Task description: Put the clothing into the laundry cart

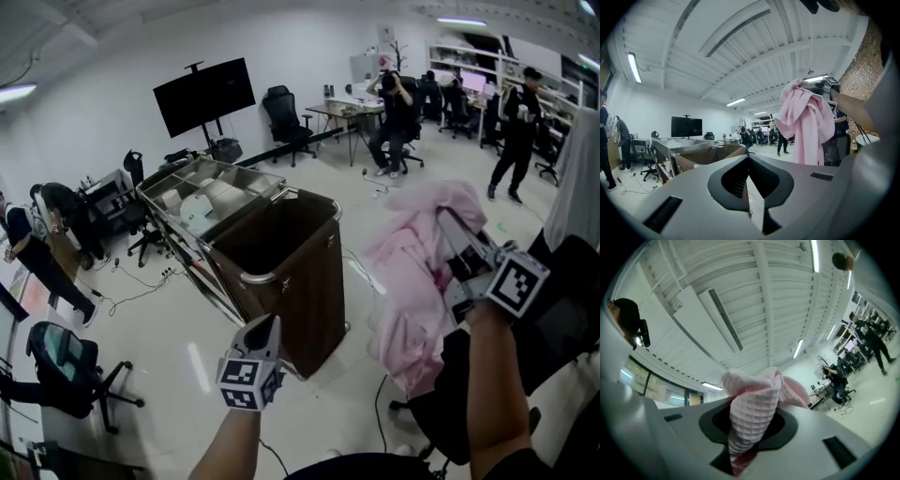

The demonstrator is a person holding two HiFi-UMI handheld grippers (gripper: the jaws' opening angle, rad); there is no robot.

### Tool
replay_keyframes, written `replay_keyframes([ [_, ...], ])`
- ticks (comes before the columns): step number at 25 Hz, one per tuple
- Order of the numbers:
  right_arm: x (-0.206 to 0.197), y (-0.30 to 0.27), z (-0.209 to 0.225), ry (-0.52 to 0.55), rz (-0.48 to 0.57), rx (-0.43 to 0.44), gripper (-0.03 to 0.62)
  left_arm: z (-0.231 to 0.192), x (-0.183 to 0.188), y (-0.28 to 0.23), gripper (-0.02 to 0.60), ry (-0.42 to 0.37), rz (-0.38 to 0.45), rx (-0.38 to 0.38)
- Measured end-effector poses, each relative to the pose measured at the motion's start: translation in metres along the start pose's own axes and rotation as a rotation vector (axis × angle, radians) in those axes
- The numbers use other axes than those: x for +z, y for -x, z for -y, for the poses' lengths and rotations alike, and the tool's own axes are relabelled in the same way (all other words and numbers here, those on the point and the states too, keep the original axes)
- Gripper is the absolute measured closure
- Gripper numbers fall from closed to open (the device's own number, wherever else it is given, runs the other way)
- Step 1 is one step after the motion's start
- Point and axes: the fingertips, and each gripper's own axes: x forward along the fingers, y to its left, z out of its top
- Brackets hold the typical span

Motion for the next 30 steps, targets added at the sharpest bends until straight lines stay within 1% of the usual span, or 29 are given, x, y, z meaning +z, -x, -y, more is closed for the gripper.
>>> replay_keyframes([
  [3, -0.004, -0.04, -0.028, -0.006, 0.011, 0.056, 0.477, -0.028, 0.015, 0.009, 0.581, -0.022, 0.025, 0.023],
  [8, -0.011, -0.093, -0.064, 0.038, -0.026, 0.124, 0.481, -0.068, 0.03, 0.018, 0.581, -0.062, 0.03, 0.056],
  [13, -0.015, -0.136, -0.08, 0.048, -0.058, 0.174, 0.484, -0.095, 0.034, 0.023, 0.581, -0.059, 0.024, 0.098],
  [17, -0.025, -0.173, -0.09, 0.028, -0.06, 0.233, 0.484, -0.109, 0.039, 0.019, 0.581, -0.074, 0.026, 0.12],
  [21, -0.043, -0.213, -0.094, 0.025, -0.093, 0.295, 0.484, -0.119, 0.041, 0.012, 0.581, -0.076, 0.022, 0.162],
  [24, -0.053, -0.248, -0.089, 0.024, -0.11, 0.333, 0.484, -0.128, 0.039, 0.003, 0.581, -0.082, 0.009, 0.196],
  [27, -0.065, -0.289, -0.073, -0.001, -0.137, 0.341, 0.484, -0.142, 0.036, -0.009, 0.581, -0.081, -0.006, 0.237],
  [30, -0.089, -0.33, -0.053, -0.03, -0.182, 0.337, 0.484, -0.161, 0.036, -0.022, 0.581, -0.068, -0.011, 0.288],
])
